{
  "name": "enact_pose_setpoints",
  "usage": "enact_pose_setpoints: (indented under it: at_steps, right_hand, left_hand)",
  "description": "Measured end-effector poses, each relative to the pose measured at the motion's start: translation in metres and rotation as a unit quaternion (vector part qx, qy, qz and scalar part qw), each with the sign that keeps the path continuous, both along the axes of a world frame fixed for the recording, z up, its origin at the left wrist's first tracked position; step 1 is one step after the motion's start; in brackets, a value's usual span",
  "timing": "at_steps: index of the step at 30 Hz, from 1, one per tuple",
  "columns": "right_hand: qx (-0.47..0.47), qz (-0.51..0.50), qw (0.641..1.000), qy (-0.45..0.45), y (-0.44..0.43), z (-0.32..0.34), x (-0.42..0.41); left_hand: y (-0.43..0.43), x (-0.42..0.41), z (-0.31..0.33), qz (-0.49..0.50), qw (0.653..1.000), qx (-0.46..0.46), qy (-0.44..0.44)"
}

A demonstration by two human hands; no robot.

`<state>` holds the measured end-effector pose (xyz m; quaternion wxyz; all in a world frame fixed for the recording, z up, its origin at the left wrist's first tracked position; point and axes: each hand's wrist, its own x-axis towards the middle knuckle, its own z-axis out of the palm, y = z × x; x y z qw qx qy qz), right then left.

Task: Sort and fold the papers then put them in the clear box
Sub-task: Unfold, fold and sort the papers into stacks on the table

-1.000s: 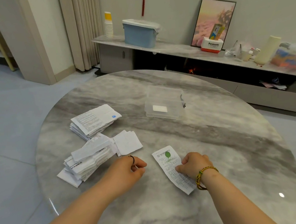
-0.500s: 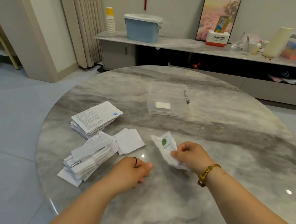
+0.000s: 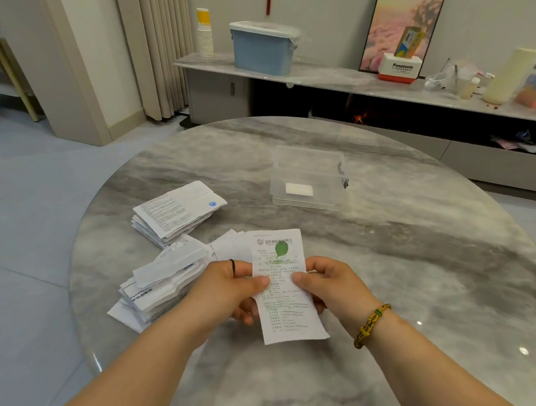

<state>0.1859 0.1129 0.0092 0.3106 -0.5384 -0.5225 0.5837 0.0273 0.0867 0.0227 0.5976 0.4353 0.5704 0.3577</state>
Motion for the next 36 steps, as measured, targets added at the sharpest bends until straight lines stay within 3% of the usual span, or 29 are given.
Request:
enact_pose_setpoints:
  at_steps: [6, 9, 14, 18, 23, 26, 30, 36]
  right_hand:
    - [-0.016, 0.025, 0.997, 0.066, 0.002, -0.002, 0.004]
    - [-0.024, 0.0, 0.997, 0.078, 0.003, 0.001, 0.005]
    - [-0.085, -0.027, 0.991, 0.099, 0.004, 0.004, 0.006]
    - [-0.087, 0.036, 0.995, 0.043, 0.002, -0.001, 0.009]
    - [-0.036, 0.006, 0.998, -0.055, 0.008, -0.007, 0.006]
    - [-0.011, -0.006, 0.996, -0.089, 0.017, -0.006, 0.001]
    - [0.028, -0.021, 0.994, -0.107, 0.039, 0.0, -0.021]
    - [0.075, 0.006, 0.981, -0.179, 0.07, -0.012, -0.065]
  left_hand:
    - [0.0, -0.011, 0.004, -0.029, 0.993, -0.037, -0.104]
    - [0.001, -0.014, 0.005, -0.018, 0.993, -0.032, -0.113]
    - [0.002, -0.013, 0.003, -0.005, 1.0, 0.02, -0.017]
    - [0.003, -0.012, 0.0, -0.011, 0.998, 0.037, 0.05]
    - [0.001, -0.02, 0.002, -0.027, 0.994, 0.047, 0.092]
    - [0.002, -0.038, 0.011, 0.062, 0.991, 0.081, 0.082]
    - [0.006, -0.07, 0.015, 0.195, 0.956, 0.146, 0.166]
    - [0.008, -0.096, 0.003, 0.226, 0.923, 0.14, 0.278]
